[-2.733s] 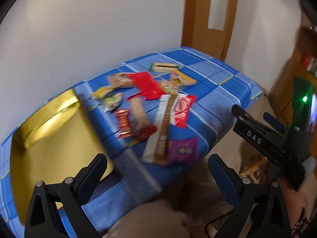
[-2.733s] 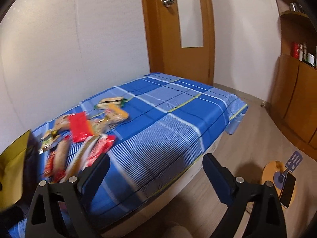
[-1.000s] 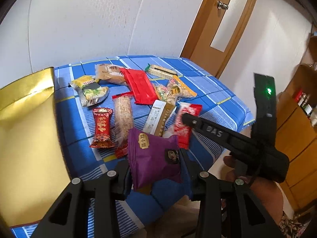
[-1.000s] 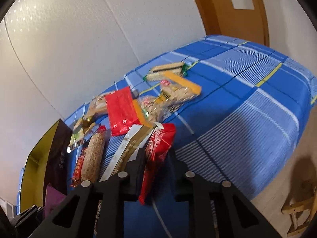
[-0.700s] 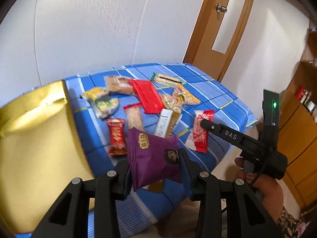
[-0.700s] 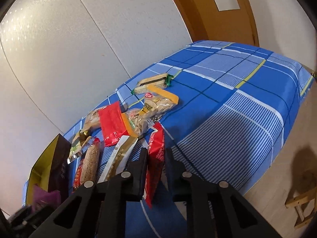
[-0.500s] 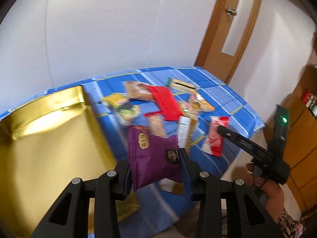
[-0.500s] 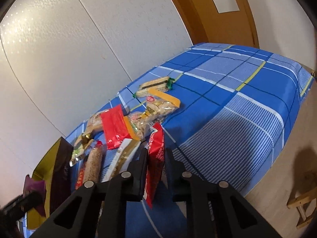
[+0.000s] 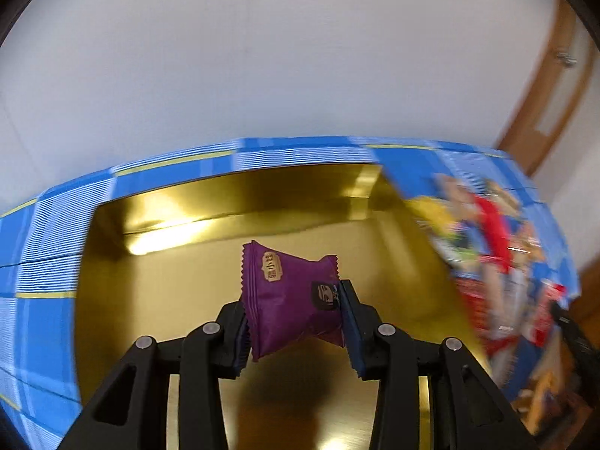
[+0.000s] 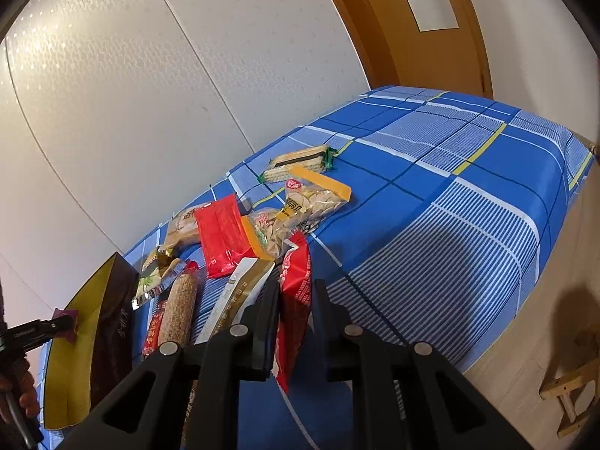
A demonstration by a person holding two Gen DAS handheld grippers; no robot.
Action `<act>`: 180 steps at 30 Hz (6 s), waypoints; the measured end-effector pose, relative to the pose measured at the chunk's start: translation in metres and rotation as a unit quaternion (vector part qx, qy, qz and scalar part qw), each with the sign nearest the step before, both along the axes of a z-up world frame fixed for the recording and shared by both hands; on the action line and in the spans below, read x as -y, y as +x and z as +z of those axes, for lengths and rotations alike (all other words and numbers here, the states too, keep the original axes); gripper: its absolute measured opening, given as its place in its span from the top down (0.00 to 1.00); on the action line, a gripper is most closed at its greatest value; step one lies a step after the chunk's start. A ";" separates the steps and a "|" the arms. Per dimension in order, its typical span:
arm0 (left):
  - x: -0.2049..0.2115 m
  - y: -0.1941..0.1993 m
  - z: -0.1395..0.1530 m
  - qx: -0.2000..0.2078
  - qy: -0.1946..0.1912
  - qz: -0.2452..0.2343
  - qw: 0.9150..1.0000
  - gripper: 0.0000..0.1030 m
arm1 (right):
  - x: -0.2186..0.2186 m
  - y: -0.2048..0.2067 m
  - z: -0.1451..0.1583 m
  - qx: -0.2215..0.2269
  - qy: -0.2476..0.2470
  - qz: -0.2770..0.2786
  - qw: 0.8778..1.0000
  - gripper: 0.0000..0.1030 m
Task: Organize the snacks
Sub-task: 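Carry the purple pouch over the gold tray and open the left gripper, then place the red wafer bar into the tray with the right gripper, then grasp the granola bar with the left gripper while the right grasps the white-brown stick pack, then carry the granola bar into the gold tray and release it with the left gripper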
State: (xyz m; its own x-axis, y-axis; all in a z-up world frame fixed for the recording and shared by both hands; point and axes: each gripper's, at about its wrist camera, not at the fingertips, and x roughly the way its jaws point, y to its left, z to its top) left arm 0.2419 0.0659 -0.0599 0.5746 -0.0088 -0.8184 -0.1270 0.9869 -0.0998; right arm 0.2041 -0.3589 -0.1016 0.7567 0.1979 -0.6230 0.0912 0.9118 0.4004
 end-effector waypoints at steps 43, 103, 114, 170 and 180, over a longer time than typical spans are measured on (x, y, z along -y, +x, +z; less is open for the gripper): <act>-0.005 -0.064 -0.021 -0.034 -0.021 -0.005 0.999 0.25 | -0.199 0.041 0.088 0.006 -0.017 0.219 0.976 0.84; 0.109 -0.130 0.007 0.013 -0.004 -0.098 0.995 0.10 | -0.067 0.001 -0.011 -0.112 -0.007 0.022 0.993 0.67; 0.117 -0.134 0.004 0.009 0.012 -0.106 0.994 0.10 | -0.109 0.029 -0.016 -0.105 -0.106 0.067 0.986 0.70; 0.252 0.026 -0.044 -0.068 0.036 -0.180 0.981 0.70 | -0.014 0.016 -0.017 -0.073 -0.016 0.059 0.995 0.75; 0.229 0.016 -0.034 -0.061 -0.008 -0.161 0.985 0.71 | -0.024 0.016 -0.016 -0.069 -0.046 0.066 0.994 0.69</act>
